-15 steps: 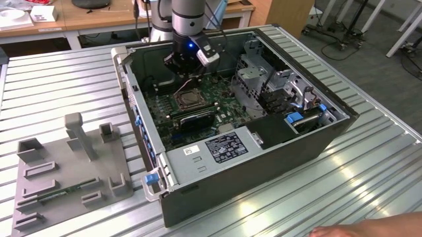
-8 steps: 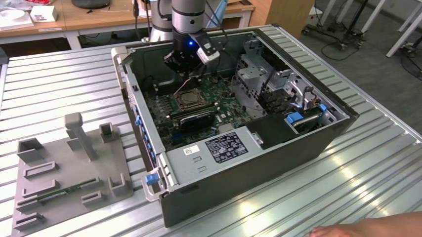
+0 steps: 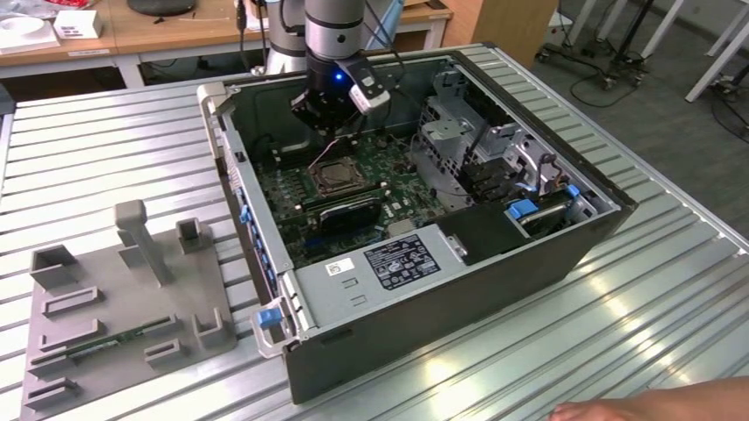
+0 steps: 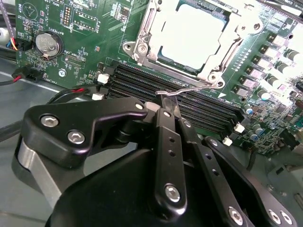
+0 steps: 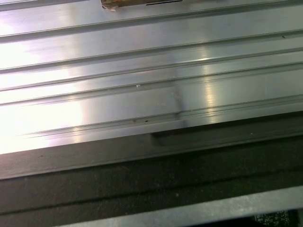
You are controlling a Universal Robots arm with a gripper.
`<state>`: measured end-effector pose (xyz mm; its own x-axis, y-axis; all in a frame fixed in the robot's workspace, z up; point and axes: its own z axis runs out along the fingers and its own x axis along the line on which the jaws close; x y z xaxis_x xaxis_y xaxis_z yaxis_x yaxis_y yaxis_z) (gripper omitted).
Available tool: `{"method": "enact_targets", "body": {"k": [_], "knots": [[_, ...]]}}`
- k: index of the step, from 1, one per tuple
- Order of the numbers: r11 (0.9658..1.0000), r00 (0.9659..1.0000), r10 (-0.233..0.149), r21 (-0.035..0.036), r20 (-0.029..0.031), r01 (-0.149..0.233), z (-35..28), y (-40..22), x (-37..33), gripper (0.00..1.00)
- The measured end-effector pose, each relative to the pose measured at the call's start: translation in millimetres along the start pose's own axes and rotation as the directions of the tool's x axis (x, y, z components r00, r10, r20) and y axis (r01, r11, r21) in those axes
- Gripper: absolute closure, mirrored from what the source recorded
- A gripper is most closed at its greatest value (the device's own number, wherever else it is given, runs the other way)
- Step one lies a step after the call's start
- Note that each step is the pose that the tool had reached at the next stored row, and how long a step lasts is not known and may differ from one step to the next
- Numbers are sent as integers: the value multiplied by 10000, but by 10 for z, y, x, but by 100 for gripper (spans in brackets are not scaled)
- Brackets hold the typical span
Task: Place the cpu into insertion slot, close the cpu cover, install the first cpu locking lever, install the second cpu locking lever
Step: 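Install the first cpu locking lever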
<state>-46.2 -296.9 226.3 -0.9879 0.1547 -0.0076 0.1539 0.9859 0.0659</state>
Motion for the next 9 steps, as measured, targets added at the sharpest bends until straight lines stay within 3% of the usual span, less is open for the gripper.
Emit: {"method": "enact_targets", "body": {"k": [4,9], "knots": [[10000,10000,0,4,-2,0,-19,1,0,89],[10000,10000,1,1,0,-1,-121,8,-1,89]]}}
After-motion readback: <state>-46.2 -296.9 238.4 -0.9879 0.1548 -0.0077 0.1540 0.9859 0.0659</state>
